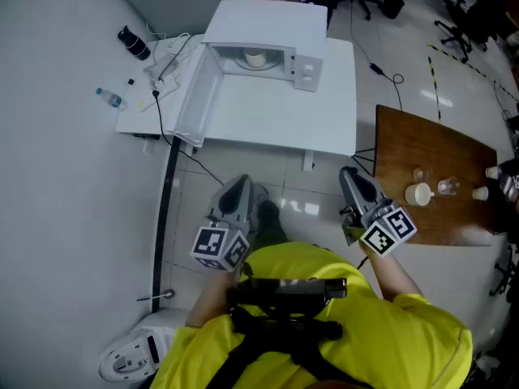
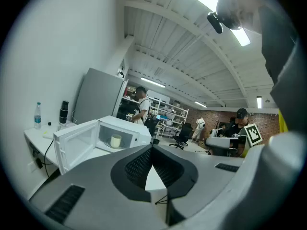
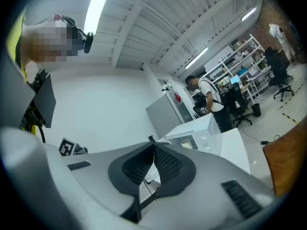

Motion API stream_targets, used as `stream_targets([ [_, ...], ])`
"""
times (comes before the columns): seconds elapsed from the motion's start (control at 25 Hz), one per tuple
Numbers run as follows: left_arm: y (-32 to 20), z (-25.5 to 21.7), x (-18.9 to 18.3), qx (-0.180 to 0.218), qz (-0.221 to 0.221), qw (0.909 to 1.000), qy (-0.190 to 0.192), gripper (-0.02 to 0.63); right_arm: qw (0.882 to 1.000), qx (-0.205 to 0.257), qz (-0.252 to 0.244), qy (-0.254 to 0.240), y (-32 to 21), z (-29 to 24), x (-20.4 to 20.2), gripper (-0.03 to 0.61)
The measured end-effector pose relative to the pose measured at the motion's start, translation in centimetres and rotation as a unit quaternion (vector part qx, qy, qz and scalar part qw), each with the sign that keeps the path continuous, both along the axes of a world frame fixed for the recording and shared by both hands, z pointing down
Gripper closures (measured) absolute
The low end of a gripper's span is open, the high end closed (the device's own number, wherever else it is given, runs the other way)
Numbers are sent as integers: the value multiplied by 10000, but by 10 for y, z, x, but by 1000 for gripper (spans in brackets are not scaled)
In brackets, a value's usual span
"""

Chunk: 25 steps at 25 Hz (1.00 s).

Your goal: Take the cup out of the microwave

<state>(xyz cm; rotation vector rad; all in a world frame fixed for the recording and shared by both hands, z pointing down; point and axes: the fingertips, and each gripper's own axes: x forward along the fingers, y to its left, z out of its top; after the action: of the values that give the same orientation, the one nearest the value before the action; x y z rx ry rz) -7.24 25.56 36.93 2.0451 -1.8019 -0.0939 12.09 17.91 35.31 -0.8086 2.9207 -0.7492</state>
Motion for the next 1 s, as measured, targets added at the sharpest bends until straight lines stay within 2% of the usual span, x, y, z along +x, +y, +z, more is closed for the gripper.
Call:
stream_targets([
  [0.2, -85, -4, -98, 103, -16, 9992, -395, 614, 9997, 141, -182, -37, -81, -13, -116, 572],
  [0.32, -127, 5, -134, 115, 72, 9983, -573, 614, 9996, 140, -226, 49, -120, -11, -169, 572],
  [0.44, -164, 24, -159, 195, 229, 9967, -752, 612, 9999, 88, -122, 42, -147, -3, -203, 572],
  [0.48, -178, 33, -164, 226, 291, 9959, -824, 569, 9999, 95, -63, 72, -154, 0, -209, 572],
  [0.56, -208, 61, -168, 187, 435, 9950, -878, 427, 9998, 26, 53, 183, -166, 15, -213, 572],
  [0.68, -266, 112, -166, 3, 613, 9945, -855, 220, 9987, -318, 152, 361, -186, 52, -209, 572],
  [0.8, -335, 167, -165, -118, 736, 9926, -954, 131, 9955, -774, 218, 507, -201, 91, -203, 572],
  [1.0, -436, 242, -163, -353, 654, 9910, -1114, 129, 9918, -1047, 236, 698, -218, 119, -186, 572],
])
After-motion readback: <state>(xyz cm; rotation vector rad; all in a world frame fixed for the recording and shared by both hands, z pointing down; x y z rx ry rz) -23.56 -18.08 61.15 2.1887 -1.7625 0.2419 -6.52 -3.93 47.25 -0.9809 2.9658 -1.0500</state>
